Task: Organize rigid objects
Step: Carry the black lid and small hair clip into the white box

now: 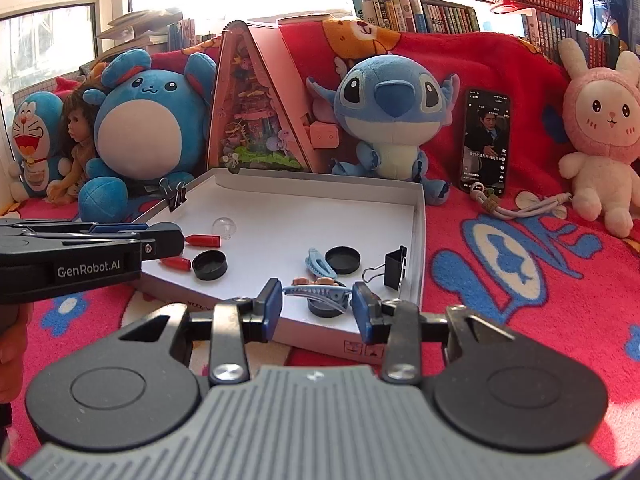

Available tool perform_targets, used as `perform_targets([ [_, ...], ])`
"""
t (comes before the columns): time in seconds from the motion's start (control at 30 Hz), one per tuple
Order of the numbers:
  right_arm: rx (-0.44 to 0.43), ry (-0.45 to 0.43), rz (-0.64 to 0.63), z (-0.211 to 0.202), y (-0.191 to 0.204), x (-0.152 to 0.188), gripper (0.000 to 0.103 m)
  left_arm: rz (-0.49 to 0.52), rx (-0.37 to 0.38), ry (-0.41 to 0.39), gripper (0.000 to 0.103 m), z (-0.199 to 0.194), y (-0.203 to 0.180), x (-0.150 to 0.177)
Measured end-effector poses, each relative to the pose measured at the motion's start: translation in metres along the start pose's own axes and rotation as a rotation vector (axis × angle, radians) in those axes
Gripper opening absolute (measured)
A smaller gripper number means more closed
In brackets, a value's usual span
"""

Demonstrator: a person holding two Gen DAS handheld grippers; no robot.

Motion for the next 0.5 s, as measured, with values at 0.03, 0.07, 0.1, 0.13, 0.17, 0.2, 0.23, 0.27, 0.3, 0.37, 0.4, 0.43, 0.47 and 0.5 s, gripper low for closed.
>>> perform_targets([
  [0.03, 0.002, 0.003, 0.005, 0.004, -0.001, -0.004, 0.044, 0.004, 0.010, 0.006, 0.030, 0.005, 0.002, -0.005],
  [0.07, 0.000, 0.009, 0.010, 0.007, -0.003, -0.008, 0.044, 0.009, 0.016, 0.010, 0.030, 0.010, 0.004, -0.010],
  [0.1, -0.003, 0.017, 0.019, 0.011, -0.004, -0.012, 0.044, 0.016, 0.019, 0.014, 0.030, 0.014, 0.006, -0.015],
  [0.13, -0.003, 0.026, 0.026, 0.015, -0.006, -0.016, 0.044, 0.027, 0.022, 0.022, 0.030, 0.020, 0.007, -0.021],
  [0.17, -0.002, 0.041, 0.034, 0.020, -0.008, -0.021, 0.044, 0.029, 0.022, 0.026, 0.030, 0.026, 0.010, -0.027],
  [0.2, 0.000, 0.053, 0.042, 0.025, -0.011, -0.026, 0.044, 0.031, 0.020, 0.031, 0.030, 0.031, 0.011, -0.032],
  [0.23, 0.003, 0.064, 0.052, 0.029, -0.014, -0.030, 0.044, 0.035, 0.023, 0.040, 0.030, 0.036, 0.013, -0.036],
  [0.27, 0.008, 0.073, 0.058, 0.033, -0.016, -0.034, 0.044, 0.033, 0.024, 0.050, 0.030, 0.043, 0.016, -0.040],
  [0.3, 0.015, 0.084, 0.068, 0.038, -0.019, -0.039, 0.044, 0.023, 0.025, 0.060, 0.030, 0.049, 0.019, -0.045],
  [0.37, 0.020, 0.108, 0.092, 0.049, -0.025, -0.047, 0.044, -0.002, 0.035, 0.088, 0.030, 0.062, 0.025, -0.052],
  [0.4, 0.022, 0.120, 0.106, 0.053, -0.028, -0.050, 0.044, -0.014, 0.038, 0.104, 0.030, 0.069, 0.029, -0.054],
  [0.43, 0.025, 0.138, 0.125, 0.060, -0.032, -0.053, 0.044, -0.023, 0.039, 0.115, 0.030, 0.076, 0.033, -0.056],
  [0.47, 0.024, 0.152, 0.136, 0.064, -0.034, -0.055, 0.044, -0.026, 0.036, 0.122, 0.030, 0.080, 0.035, -0.058],
  [0.5, 0.027, 0.164, 0.147, 0.069, -0.036, -0.057, 0.044, -0.030, 0.024, 0.132, 0.030, 0.087, 0.039, -0.059],
])
Point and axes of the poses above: each gripper's, at about its wrist camera, not at the fingertips, and z roughly the way its jaws point, y to its left, x to its underside, the point moved 2 cm from there along z, roughly the way its jaws point, and after that the axes turned 4 degrees about x, right-handed, at the moved point
